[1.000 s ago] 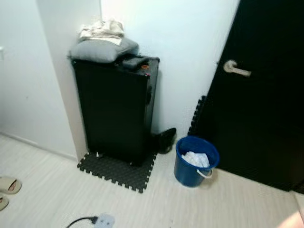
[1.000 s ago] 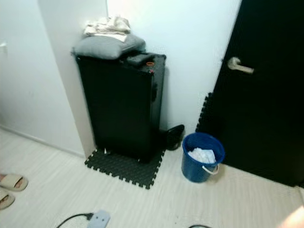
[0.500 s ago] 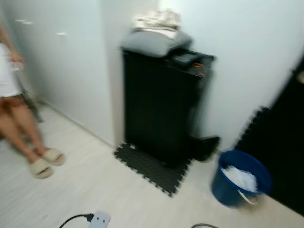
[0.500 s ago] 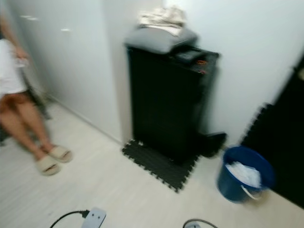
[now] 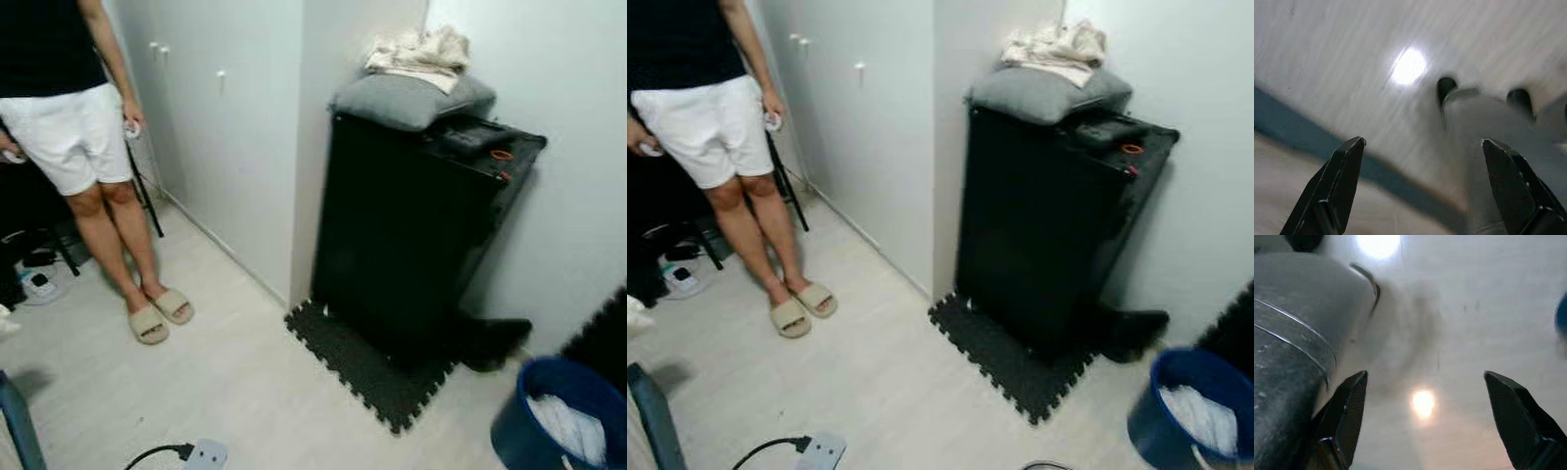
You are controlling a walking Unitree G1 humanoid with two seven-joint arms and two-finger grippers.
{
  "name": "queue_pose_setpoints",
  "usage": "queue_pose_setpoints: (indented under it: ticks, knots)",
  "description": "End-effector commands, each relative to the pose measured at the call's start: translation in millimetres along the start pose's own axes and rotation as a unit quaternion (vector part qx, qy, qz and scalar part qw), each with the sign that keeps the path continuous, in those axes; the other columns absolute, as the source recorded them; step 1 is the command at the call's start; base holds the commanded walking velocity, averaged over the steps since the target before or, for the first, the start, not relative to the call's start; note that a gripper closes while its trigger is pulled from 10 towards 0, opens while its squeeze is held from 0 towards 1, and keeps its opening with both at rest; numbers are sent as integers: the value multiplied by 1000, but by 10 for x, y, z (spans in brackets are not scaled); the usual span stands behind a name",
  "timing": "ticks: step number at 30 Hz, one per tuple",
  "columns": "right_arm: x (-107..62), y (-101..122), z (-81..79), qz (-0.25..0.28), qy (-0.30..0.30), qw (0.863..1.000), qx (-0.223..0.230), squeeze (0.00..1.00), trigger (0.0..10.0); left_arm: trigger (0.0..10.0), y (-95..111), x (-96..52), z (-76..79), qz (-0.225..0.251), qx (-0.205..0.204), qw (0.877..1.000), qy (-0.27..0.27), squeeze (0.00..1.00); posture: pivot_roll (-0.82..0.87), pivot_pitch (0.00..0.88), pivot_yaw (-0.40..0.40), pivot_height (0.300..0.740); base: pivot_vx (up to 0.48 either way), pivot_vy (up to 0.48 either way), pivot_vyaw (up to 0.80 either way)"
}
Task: Clean up the room
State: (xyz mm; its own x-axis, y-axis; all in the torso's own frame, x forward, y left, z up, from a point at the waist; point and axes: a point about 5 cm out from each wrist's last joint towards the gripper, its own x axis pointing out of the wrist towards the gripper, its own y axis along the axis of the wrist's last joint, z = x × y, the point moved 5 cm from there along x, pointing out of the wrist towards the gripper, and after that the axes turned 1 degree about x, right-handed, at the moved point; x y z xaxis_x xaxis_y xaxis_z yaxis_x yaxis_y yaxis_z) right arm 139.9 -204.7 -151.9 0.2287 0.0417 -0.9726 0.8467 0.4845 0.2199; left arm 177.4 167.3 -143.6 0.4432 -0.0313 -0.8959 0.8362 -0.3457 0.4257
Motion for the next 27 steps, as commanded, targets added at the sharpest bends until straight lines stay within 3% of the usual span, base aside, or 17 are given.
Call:
queue_pose_setpoints:
  ticks: [1, 4, 6, 7, 8, 10, 11, 12, 13, 14, 16, 19, 21, 22, 24, 25, 27]
  knots:
    - [-1, -44, -7, -7, 4, 1000, -6, 0, 10000, 10000, -117, -9, 64, -17, 3, 1000, -11, 0, -10, 0, -79, 740, 0, 0, 775]
    - [-3, -76, 27, -15, -13, 1000, 2, 0, 10000, 10000, -126, -11, 64, -17, 0, 1000, -11, 0, -8, 0, -79, 740, 0, 0, 775]
    - [-1, -112, 47, -7, -36, 996, 85, 0, 10000, 10000, -121, -11, 40, -14, -24, 1000, -5, 0, -5, 0, -82, 740, 0, 0, 772]
    - [3, -134, 39, 4, -48, 985, 166, 0, 10000, 10000, -95, -11, -15, -7, -61, 998, 7, 0, -6, 0, -82, 740, 0, 0, 775]
    - [3, -134, 39, 4, -48, 985, 166, 0, 10000, 10000, -95, -11, -15, -7, -61, 998, 7, 0, -6, 0, -82, 740, 0, 0, 775]
    - [7, -148, 31, 26, -64, 960, 272, 0, 10000, 10000, -23, -14, -140, 13, -138, 990, 30, 0, -9, 0, -82, 740, 0, 0, 772]
    - [7, -148, 31, 26, -64, 960, 272, 0, 10000, 10000, -23, -14, -140, 13, -138, 990, 30, 0, -9, 0, -82, 740, 0, 0, 775]
    - [6, -147, 36, 34, -70, 952, 297, 0, 10000, 10000, 7, -17, -189, 22, -167, 985, 38, 0, -9, 0, -81, 740, 0, 0, 775]
    - [-7, -56, 61, 87, -76, 925, 362, 0, 10000, 10000, 47, -48, -389, 54, -228, 970, 61, 0, -12, 0, -83, 740, 0, 0, 775]
    - [-17, -14, 77, 110, -77, 913, 385, 0, 10000, 10000, 90, -59, -452, 70, -247, 964, 67, 0, -11, 0, -84, 740, 0, 0, 763]
    - [-25, 10, 88, 124, -77, 905, 399, 0, 10000, 10000, 120, -65, -489, 80, -258, 960, 69, 0, -11, 0, -84, 740, 0, 0, 763]
    - [-36, 50, 107, 137, -76, 909, 387, 0, 10000, 10000, 265, -67, -520, 103, -263, 957, 68, 0, -7, 0, -90, 740, 0, 0, 750]
    - [-45, 118, 101, 151, -59, 920, 355, 0, 10000, 10000, 482, -64, -500, 133, -276, 950, 57, 0, -7, 0, -97, 740, 0, 0, 753]
    - [-88, 537, 241, 184, -52, 925, 328, 0, 10000, 10000, 590, -57, -435, 144, -272, 950, 44, 0, -7, 0, -99, 740, 0, 0, 750]
    - [-187, 1051, 365, 221, -46, 929, 292, 0, 10000, 10000, 705, -46, -305, 154, -254, 955, 22, 0, -8, 0, -99, 740, 0, 0, 750]
    - [-209, 1153, 370, 228, -45, 930, 283, 0, 10000, 10000, 726, -42, -253, 155, -245, 957, 15, 0, -9, 0, -100, 740, 0, 0, 750]
    - [-202, 1143, 353, 228, -44, 929, 288, 0, 10000, 10000, 729, -37, -198, 153, -233, 960, 6, 0, -9, 0, -100, 740, 0, 0, 750]
